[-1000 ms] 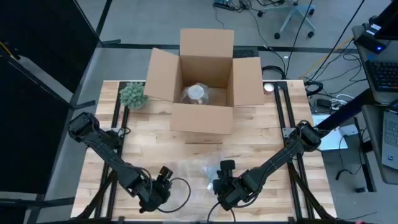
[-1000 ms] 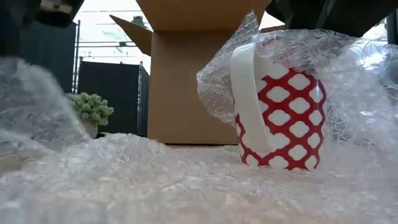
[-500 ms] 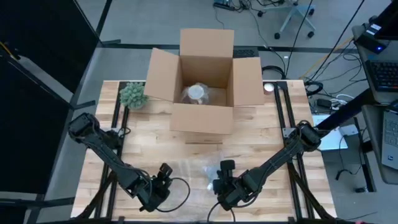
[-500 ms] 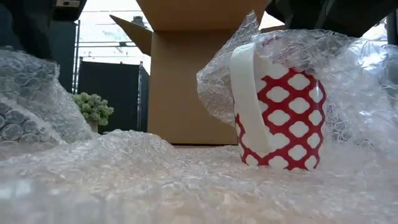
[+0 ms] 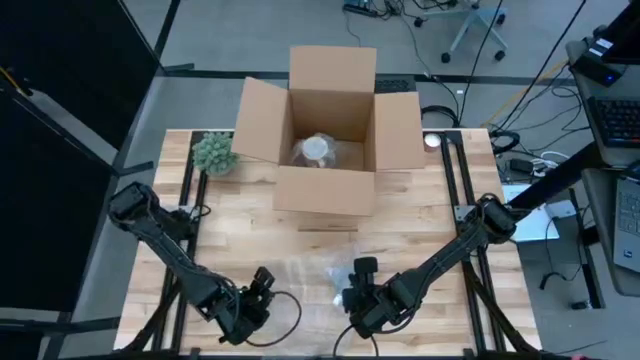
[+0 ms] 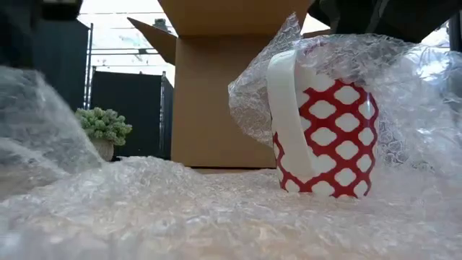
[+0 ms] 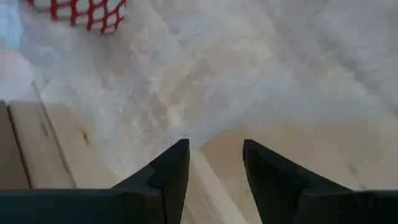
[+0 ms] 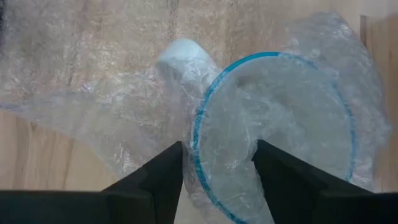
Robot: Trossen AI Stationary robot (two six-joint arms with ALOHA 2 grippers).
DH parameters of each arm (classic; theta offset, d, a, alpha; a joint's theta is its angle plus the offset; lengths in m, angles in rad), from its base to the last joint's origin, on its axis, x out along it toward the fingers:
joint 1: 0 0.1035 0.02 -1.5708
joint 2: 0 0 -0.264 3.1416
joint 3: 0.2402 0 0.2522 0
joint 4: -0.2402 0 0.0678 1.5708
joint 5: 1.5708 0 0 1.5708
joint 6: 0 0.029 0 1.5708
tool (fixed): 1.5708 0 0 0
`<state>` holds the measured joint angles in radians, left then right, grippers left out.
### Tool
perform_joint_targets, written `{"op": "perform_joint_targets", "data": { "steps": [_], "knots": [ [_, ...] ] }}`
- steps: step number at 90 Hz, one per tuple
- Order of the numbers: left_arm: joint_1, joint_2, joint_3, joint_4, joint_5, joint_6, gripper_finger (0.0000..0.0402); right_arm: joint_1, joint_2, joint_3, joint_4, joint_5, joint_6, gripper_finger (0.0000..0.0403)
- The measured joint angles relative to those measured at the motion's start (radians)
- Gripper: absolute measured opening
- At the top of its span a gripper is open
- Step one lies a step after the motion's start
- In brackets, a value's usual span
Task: Wrap mug
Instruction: Wrap the red mug with bubble wrap
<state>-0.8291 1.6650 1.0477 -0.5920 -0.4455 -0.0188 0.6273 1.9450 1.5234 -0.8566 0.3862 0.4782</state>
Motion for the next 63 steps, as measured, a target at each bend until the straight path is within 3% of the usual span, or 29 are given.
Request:
{"op": "perform_joint_targets", "data": {
  "steps": [29, 43, 63],
  "knots": [
    [-0.003, -0.009, 0.008, -0.001, -0.101, -0.005, 0.0141, 0.0, 0.0, 0.0, -0.005, 0.001, -0.011, 0.0176],
    [-0.007, -0.011, 0.025, -0.05, -0.109, -0.094, 0.0141, -0.008, 0.0, 0.0, -0.006, 0.0, -0.017, 0.0176],
    [-0.008, -0.004, 0.026, -0.054, 0.006, -0.112, 0.0141, -0.009, 0.0, 0.0, -0.007, 0.003, -0.019, 0.0176]
  ]
}}
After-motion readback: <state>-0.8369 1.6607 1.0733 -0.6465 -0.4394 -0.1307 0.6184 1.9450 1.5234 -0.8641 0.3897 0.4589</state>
